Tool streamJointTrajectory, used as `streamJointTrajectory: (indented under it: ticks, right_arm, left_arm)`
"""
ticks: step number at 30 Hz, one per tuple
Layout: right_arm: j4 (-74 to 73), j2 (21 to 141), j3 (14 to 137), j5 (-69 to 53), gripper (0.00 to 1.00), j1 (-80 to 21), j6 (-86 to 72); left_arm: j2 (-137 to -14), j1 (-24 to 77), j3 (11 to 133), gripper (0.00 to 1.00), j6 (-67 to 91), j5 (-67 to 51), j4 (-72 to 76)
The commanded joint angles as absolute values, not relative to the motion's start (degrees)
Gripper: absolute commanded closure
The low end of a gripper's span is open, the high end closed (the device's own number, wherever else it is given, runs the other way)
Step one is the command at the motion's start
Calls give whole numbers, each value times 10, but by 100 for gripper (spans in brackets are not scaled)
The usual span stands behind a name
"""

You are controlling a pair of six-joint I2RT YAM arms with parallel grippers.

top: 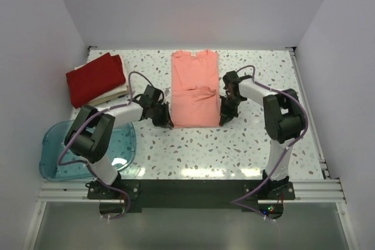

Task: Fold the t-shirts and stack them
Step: Fold the tshirt

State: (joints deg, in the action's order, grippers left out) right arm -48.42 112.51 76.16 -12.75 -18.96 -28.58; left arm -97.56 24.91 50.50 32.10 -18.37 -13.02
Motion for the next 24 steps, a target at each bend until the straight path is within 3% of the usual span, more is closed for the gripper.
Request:
streamJointTrajectory:
  ticks: [1, 24]
  right_arm:
    - [-512, 1096, 766, -98, 100, -186, -287]
    - [-682, 859, 717, -88, 100, -229, -305]
  left_arm:
    - [-951, 252, 503, 100, 301, -156, -163]
    - [-752, 258, 561, 100, 307, -158, -395]
